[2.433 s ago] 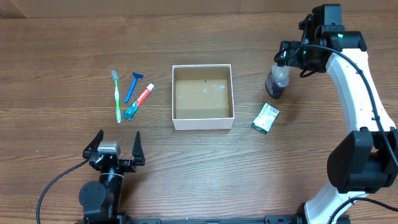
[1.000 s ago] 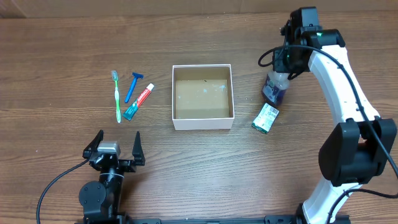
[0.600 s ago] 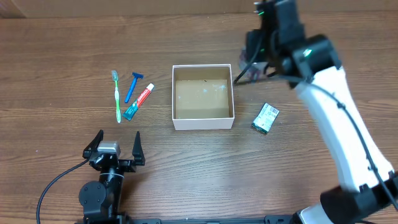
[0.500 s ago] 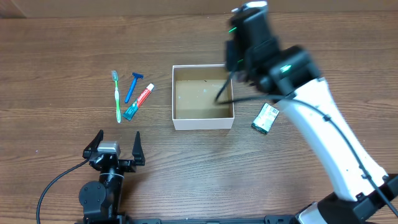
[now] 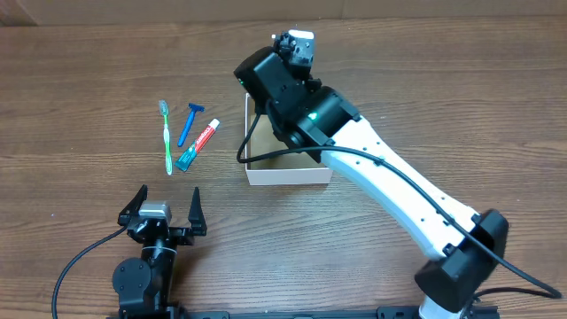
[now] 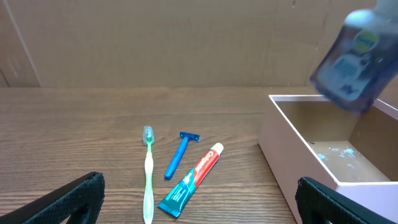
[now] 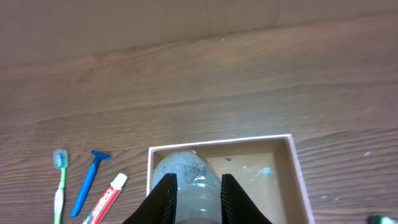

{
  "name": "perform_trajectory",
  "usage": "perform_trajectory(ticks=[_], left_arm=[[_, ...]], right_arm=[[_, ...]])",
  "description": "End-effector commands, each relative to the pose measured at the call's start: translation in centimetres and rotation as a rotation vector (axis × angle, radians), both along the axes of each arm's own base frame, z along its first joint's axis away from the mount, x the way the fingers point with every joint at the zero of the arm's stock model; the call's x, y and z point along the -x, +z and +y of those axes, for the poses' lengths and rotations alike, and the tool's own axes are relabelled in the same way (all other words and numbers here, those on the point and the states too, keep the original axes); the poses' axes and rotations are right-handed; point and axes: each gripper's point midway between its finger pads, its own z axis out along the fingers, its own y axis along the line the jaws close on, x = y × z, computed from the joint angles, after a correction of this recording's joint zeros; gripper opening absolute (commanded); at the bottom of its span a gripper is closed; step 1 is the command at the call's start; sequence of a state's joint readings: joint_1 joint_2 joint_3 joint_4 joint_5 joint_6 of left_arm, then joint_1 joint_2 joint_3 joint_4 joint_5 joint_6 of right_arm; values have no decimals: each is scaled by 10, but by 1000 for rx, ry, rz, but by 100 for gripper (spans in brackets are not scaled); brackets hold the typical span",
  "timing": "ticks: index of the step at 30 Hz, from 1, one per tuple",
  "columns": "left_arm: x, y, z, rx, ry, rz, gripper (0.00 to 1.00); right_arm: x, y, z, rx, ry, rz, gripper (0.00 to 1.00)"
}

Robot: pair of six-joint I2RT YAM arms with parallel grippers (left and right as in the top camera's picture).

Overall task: Pack container
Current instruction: 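Lift the soap bottle with right gripper and lower it into the box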

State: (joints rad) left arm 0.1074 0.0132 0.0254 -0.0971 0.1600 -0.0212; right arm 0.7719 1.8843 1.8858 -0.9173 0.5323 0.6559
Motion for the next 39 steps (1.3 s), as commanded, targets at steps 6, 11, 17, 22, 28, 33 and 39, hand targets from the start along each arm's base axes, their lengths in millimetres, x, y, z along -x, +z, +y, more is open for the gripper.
perform_trajectory(ticks=[6, 11, 17, 22, 28, 33, 39], left_arm=[[0, 0, 4, -20, 16, -6, 100], [0, 0, 4, -20, 16, -6, 100], [0, 0, 4, -20, 16, -6, 100], [0, 0, 4, -20, 16, -6, 100], [0, 0, 4, -20, 16, -6, 100], [0, 0, 4, -20, 16, -6, 100], [0, 0, 4, -20, 16, -6, 100]], right_arm=[[-8, -15, 18, -129, -82, 26, 14], [-11, -39, 22, -116, -103, 63, 14], [-17, -68, 28, -100, -123, 94, 14], [-23, -80, 31, -96, -128, 98, 14], [-30, -80, 27, -104, -140, 90, 14], [-34, -84, 21, -101, -154, 87, 14], [-35, -91, 21, -105, -151, 89, 14]])
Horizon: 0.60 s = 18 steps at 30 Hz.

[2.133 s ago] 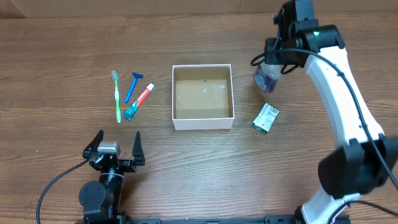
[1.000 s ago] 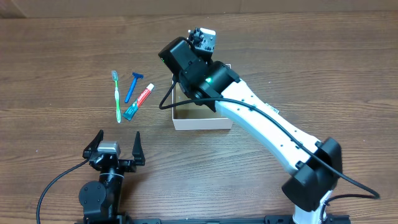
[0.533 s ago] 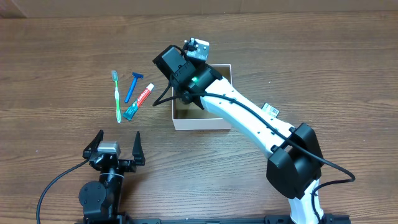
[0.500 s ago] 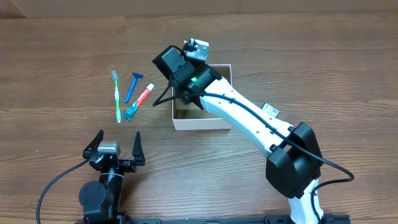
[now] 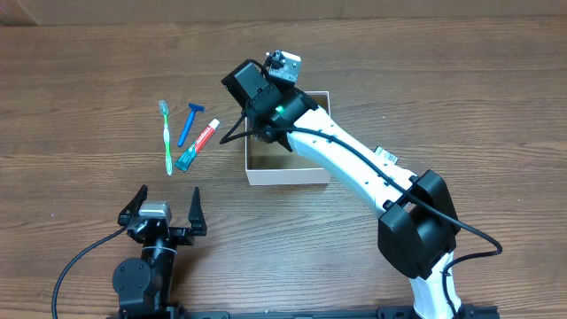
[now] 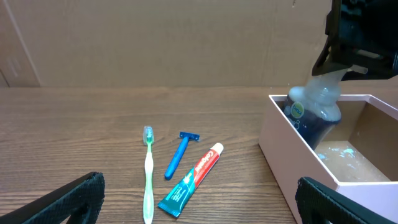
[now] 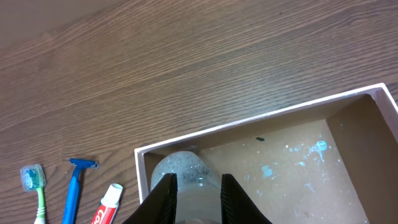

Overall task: Pack container
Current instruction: 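Lift the soap bottle with right gripper and lower it into the box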

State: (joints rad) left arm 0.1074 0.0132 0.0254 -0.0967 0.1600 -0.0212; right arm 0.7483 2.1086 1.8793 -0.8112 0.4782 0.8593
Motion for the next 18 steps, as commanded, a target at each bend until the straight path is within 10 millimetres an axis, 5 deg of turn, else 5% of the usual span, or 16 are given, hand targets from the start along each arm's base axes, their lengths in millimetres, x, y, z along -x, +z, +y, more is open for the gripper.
perform_trajectory(ticks=[1, 4, 18], left_arm=[[0, 0, 4, -20, 16, -5, 100], [0, 0, 4, -20, 16, -5, 100], [0, 0, 4, -20, 16, -5, 100]], right_arm=[[-3, 11, -3, -10, -19, -36, 14], [-3, 10, -3, -8, -19, -34, 25], [-1, 9, 1, -25, -3, -19, 40]])
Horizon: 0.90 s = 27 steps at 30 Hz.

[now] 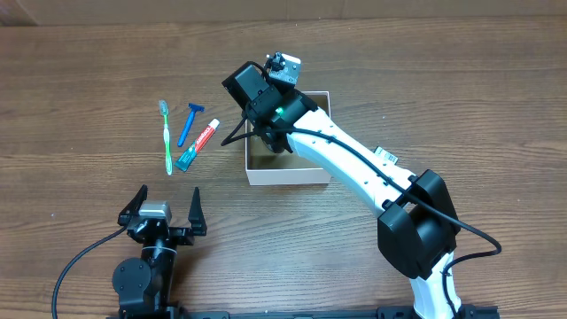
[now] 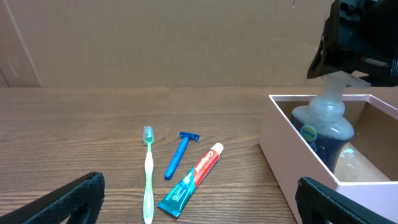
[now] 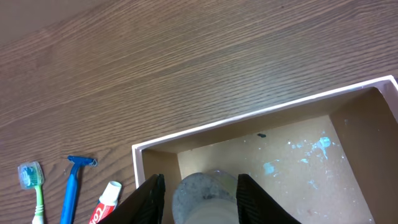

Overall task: Pack container
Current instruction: 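Lift the soap bottle with right gripper and lower it into the box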

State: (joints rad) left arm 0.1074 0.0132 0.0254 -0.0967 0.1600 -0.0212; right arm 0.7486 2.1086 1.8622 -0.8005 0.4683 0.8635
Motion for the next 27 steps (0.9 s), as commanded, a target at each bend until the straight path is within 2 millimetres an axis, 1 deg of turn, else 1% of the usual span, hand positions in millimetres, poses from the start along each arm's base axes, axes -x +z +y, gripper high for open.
perform_trajectory(ticks=[1, 5, 6, 7, 8, 11, 13, 14, 17, 18, 19, 21, 22, 23, 24, 25, 27], left_arm=[[0, 0, 4, -20, 16, -5, 100], [0, 0, 4, -20, 16, -5, 100], [0, 0, 4, -20, 16, -5, 100], [0, 0, 4, -20, 16, -5, 100], [0, 0, 4, -20, 16, -5, 100], [0, 0, 4, -20, 16, -5, 100], [0, 0, 4, -20, 16, -5, 100], [0, 0, 4, -20, 16, -5, 100], [0, 0, 4, -20, 16, -5, 100], [0, 0, 4, -20, 16, -5, 100], [0, 0, 4, -20, 16, -5, 100], [0, 0, 4, -20, 16, -5, 100], [0, 0, 4, -20, 16, -5, 100], [0, 0, 4, -20, 16, -5, 100], [0, 0, 4, -20, 16, -5, 100], [0, 0, 4, -20, 17, -5, 100], [0, 0, 4, -20, 16, -5, 100]], right_arm=[[-2, 14, 1, -21, 0, -27, 39], [-2, 14, 1, -22, 0, -27, 40], [-3, 15, 1, -17, 11, -31, 41], [-4, 16, 3, -10, 28, -38, 45], [-5, 18, 5, -4, 45, -43, 47], [-7, 30, 12, 19, 130, -59, 53], [-8, 44, 13, 29, 167, -69, 55], [-7, 55, 11, 40, 179, -72, 55], [-3, 78, -1, 48, 166, -60, 55], [-1, 90, -12, 51, 155, -50, 55], [1, 97, -20, 52, 148, -37, 55], [8, 104, -37, 35, 140, 6, 54], [12, 101, -46, 17, 144, 53, 54], [16, 95, -53, -3, 150, 108, 53], [21, 87, -60, -27, 157, 170, 50], [26, 75, -65, -47, 161, 233, 47], [33, 54, -72, -64, 160, 316, 47]])
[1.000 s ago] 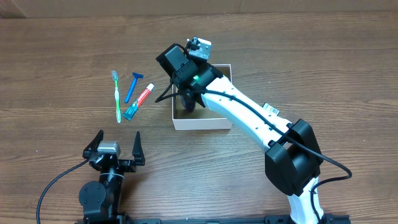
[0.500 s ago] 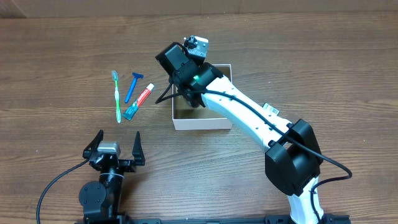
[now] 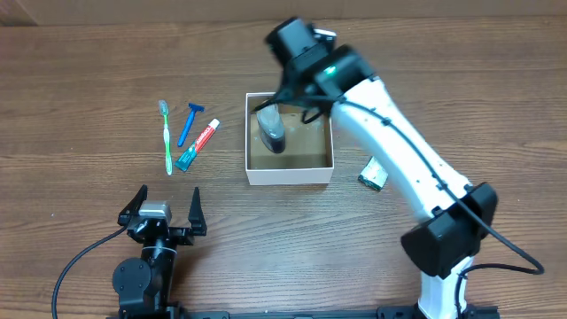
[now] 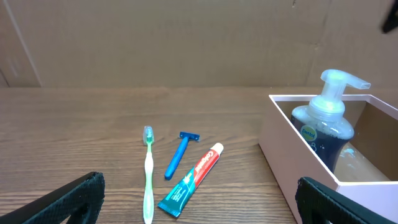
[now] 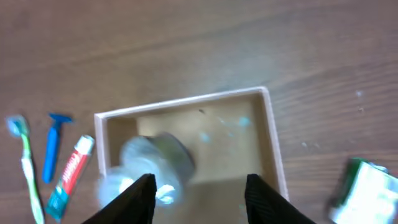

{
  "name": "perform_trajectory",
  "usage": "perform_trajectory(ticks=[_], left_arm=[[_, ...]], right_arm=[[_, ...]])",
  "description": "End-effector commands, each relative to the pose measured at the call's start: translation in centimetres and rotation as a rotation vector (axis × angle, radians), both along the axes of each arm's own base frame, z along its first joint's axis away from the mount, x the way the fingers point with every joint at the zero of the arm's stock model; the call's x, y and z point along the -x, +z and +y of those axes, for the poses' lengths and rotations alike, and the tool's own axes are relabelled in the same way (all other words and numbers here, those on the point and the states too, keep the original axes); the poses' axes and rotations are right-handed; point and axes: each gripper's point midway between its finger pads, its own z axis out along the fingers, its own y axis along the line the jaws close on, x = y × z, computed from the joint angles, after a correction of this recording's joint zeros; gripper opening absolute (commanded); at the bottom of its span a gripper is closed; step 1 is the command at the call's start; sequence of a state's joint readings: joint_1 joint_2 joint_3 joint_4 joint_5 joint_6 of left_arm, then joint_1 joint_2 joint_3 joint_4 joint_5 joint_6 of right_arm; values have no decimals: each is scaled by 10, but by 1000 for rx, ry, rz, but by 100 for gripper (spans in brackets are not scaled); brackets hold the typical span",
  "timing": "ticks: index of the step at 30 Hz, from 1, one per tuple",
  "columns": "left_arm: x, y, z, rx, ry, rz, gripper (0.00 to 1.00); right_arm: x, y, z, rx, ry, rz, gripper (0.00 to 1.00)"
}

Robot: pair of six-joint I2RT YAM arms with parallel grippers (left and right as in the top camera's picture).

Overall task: Pack container
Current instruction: 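Lift the soap bottle with right gripper and lower it into the box, then set the bottle upright in the box's left corner and release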

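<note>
A white open box (image 3: 323, 168) stands mid-table. Inside its left end a dark-blue pump bottle (image 3: 272, 131) stands upright, free of any grip; it also shows in the left wrist view, bottle (image 4: 326, 118) in box (image 4: 292, 149), and blurred from above, bottle (image 5: 152, 165). My right gripper (image 5: 200, 199) hangs open above the box, right gripper (image 3: 288, 89), with nothing between its fingers. On the table left of the box lie a green toothbrush (image 3: 166, 137), a blue razor (image 3: 187, 124) and a toothpaste tube (image 3: 197, 145). My left gripper (image 3: 168, 197) rests open near the front edge.
A small green packet (image 3: 373, 174) lies on the table right of the box. Brown cardboard walls stand behind the table. The right arm reaches from the front right across to the box.
My right gripper, which stood open low around the bottle's pump, is now higher and clear of it. The bottle stays upright in the box. The left arm has not moved.
My right gripper first held the bottle above the box. Then it had the bottle down in the box's left end, still shut on it. Then its jaws stood open around the pump, and now it is above the box, empty.
</note>
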State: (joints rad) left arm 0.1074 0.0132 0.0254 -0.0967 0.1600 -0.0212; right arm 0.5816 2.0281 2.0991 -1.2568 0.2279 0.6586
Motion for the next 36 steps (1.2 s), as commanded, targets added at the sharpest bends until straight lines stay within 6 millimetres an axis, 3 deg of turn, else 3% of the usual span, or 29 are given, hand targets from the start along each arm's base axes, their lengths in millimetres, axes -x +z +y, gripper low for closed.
perform_trajectory(ticks=[1, 10, 18, 23, 29, 36], left_arm=[[0, 0, 4, -20, 16, -5, 100], [0, 0, 4, -20, 16, -5, 100], [0, 0, 4, -20, 16, -5, 100], [0, 0, 4, -20, 17, -5, 100], [0, 0, 4, -20, 16, -5, 100], [0, 0, 4, -20, 17, -5, 100]], right_arm=[[16, -19, 0, -93, 25, 124, 47], [37, -93, 26, -159, 66, 228, 47], [37, -127, 28, -182, 54, 220, 47], [35, -133, 32, -200, 63, 205, 48], [26, -125, 53, -254, 101, 146, 48], [20, -120, 59, -275, 112, 111, 49]])
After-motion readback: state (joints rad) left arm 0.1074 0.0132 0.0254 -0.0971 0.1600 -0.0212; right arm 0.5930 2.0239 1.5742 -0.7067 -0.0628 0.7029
